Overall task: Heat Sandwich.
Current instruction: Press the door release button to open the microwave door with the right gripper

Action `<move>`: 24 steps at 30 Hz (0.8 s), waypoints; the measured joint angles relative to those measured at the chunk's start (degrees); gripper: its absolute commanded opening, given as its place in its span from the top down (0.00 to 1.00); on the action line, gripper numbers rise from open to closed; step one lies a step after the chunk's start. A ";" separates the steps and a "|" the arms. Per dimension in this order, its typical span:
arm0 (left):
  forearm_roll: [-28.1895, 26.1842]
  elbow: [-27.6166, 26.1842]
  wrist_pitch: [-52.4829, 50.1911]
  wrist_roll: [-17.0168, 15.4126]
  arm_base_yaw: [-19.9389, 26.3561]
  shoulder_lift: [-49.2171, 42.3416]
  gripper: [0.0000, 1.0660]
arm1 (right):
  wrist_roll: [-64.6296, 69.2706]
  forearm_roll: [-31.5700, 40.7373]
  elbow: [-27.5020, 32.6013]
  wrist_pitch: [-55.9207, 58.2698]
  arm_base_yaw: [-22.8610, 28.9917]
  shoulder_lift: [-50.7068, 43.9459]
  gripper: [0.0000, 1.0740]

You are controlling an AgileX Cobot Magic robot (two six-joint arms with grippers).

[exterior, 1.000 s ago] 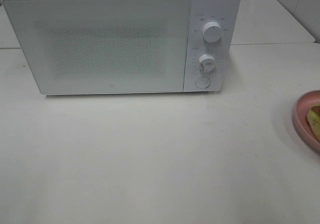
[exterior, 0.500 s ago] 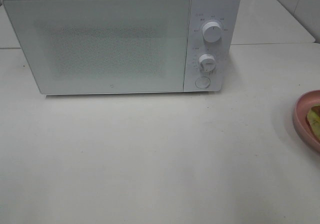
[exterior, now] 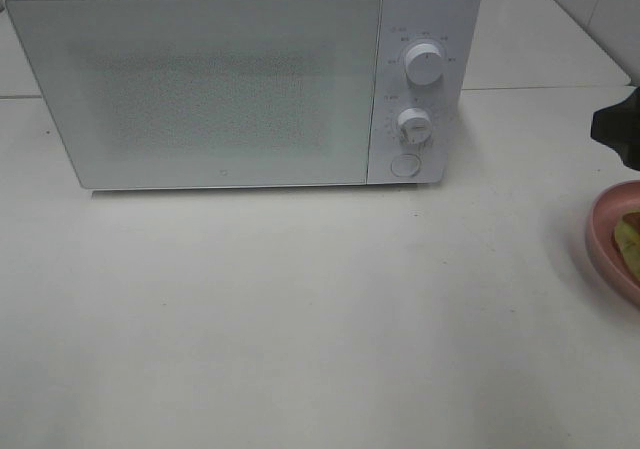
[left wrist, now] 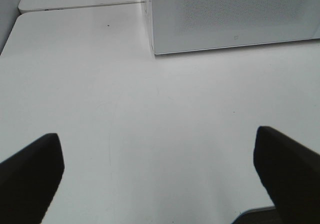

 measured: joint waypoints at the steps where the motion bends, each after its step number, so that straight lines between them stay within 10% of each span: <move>1: 0.00 0.00 0.00 0.00 0.00 0.00 0.08 | 0.00 0.00 0.00 -2.29 0.00 2.18 0.30; 16: 0.00 0.00 0.00 0.00 0.00 0.00 0.08 | -2.58 0.92 4.76 -32.20 0.00 17.53 0.30; 24: 0.00 0.00 0.00 0.00 0.00 0.00 0.08 | -16.10 16.73 7.56 -45.84 6.42 24.52 0.30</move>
